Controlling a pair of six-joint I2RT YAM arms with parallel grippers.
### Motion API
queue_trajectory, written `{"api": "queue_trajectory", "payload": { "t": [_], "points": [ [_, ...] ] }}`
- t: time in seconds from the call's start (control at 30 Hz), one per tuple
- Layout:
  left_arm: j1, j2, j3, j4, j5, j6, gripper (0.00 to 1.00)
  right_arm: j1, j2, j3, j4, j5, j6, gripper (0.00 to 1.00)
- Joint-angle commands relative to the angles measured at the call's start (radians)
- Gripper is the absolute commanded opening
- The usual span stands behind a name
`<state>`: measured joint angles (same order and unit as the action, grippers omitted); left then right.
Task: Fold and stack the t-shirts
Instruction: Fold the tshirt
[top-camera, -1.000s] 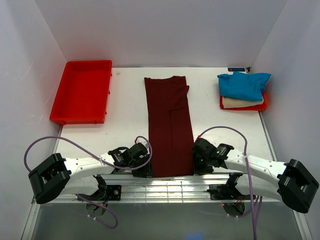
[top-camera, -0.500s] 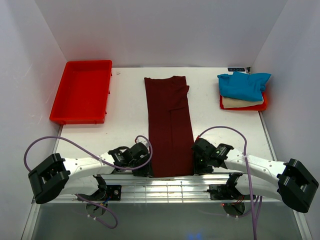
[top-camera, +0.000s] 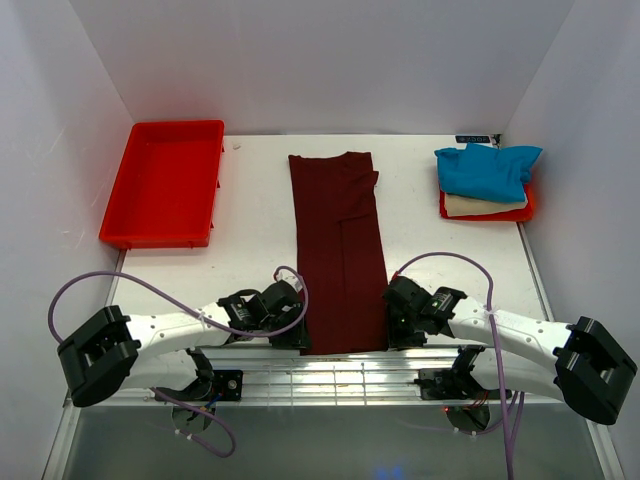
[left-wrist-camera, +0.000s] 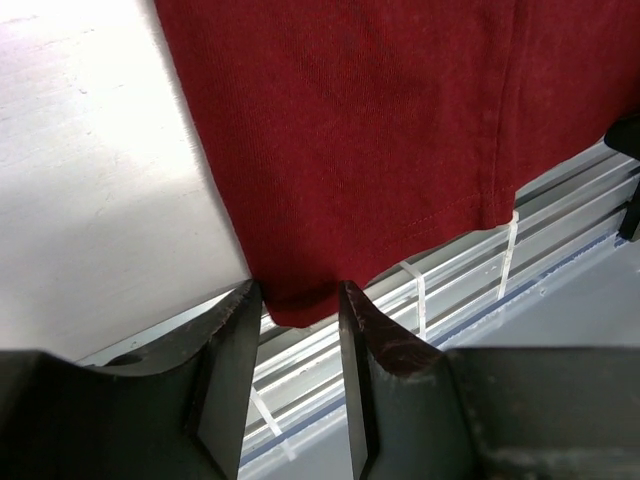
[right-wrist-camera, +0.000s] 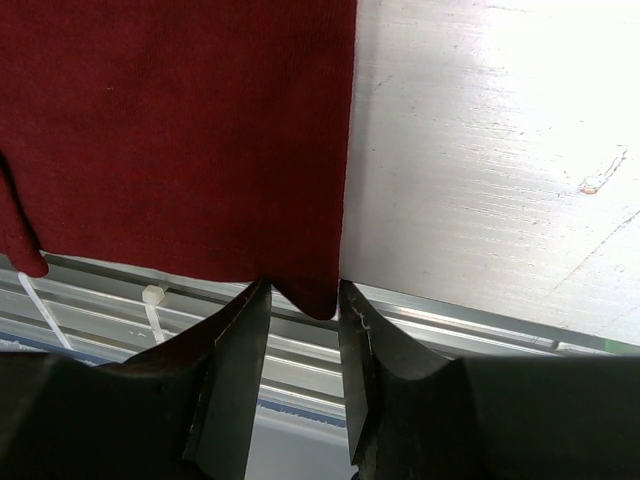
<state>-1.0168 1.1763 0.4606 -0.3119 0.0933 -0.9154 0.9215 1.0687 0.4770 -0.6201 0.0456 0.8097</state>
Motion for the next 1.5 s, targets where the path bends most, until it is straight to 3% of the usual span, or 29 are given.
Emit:
{"api": "queue_trajectory", "payload": {
  "t": [0.0, 0.27, 0.43, 0.6, 0.7, 1.03, 1.27, 1.47],
  "points": [
    [-0.003, 0.022, 0.03, 0.016, 0.017, 0.016, 0.47, 0.004, -0.004, 0.029, 0.02, 0.03, 0.006, 0.39],
    [-0.005, 0.039, 0.026, 0.007, 0.028, 0.016, 0.44, 0.004, -0.019, 0.02, 0.025, 0.037, 0.017, 0.37],
    [-0.005, 0.032, 0.018, 0.007, 0.025, 0.009, 0.35, 0.004, -0.019, 0.011, 0.026, 0.039, 0.019, 0.24],
    [-0.005, 0.036, 0.003, 0.019, 0.023, 0.004, 0.19, 0.002, -0.024, 0.002, 0.02, 0.03, 0.02, 0.09],
    [-0.005, 0.025, -0.014, 0.042, 0.025, 0.004, 0.14, 0.004, -0.039, -0.001, 0.008, 0.022, 0.02, 0.08],
    [-0.009, 0.011, 0.007, 0.024, 0.072, 0.03, 0.09, 0.017, -0.088, 0.018, -0.087, -0.026, 0.023, 0.08],
    [-0.008, 0.04, 0.174, -0.061, -0.028, 0.072, 0.09, 0.019, -0.043, 0.167, -0.127, 0.109, 0.01, 0.08],
    [0.037, 0.101, 0.302, -0.096, -0.133, 0.127, 0.09, 0.016, 0.132, 0.348, -0.124, 0.229, -0.058, 0.08]
  ]
}}
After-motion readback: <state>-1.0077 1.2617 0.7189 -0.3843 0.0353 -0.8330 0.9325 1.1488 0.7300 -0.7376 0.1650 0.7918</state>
